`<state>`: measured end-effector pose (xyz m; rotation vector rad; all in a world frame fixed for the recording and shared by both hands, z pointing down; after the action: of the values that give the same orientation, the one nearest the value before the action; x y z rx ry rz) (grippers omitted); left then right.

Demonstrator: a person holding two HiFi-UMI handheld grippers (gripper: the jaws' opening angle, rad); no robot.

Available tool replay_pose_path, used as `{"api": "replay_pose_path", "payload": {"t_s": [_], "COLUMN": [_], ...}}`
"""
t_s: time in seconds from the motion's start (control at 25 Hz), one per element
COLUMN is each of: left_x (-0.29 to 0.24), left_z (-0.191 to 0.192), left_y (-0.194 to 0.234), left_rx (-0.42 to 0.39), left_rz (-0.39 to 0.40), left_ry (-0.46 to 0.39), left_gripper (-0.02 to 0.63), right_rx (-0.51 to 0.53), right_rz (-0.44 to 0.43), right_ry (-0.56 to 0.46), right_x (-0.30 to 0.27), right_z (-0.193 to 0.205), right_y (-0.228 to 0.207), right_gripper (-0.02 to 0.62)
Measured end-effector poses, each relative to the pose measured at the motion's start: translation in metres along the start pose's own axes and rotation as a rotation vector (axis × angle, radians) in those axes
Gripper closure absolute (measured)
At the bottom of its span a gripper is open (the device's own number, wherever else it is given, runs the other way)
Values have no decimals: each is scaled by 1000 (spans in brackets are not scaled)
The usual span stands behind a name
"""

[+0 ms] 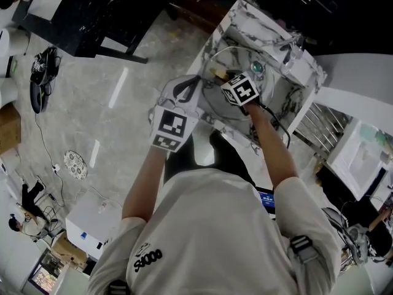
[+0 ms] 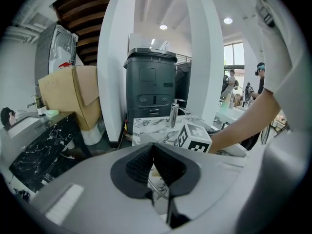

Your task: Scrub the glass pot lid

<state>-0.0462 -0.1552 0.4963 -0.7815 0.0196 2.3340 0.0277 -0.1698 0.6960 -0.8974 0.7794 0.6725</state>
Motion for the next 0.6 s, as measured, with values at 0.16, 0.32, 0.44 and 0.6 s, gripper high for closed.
{"api": "replay_pose_path", "payload": {"t_s": [0.16, 0.32, 0.44, 0.6], "left_x": [0, 0, -1, 0], "left_z": [-4, -4, -6, -11], "left_y": [-3, -7, -10, -16], "left_rx": [-1, -3, -5, -12], "left_rz": [0, 2, 2, 7], "left_ry": [-9, -11, -15, -24], "left_gripper": [597, 597, 597, 597], "right_rx": [47, 52, 68, 90], "right_rz": [-105, -208, -263, -303], "right_ry": [106, 247, 384, 562], "right_x": [1, 10, 21, 38], "right_z": [20, 49, 72, 103], "right_y": [18, 30, 33, 29], "right_gripper": [540, 540, 541, 543]}}
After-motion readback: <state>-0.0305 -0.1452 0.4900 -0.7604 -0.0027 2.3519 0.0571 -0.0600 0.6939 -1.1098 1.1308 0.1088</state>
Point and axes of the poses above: the fingertips, and each gripper's own axes: x backward along the fingers, y to its left, z out of its underside, the point moved 2 cm from there along x, backward along the fingers, and after that the axes turned 15 degrees about -x, right-handed, at the moved point
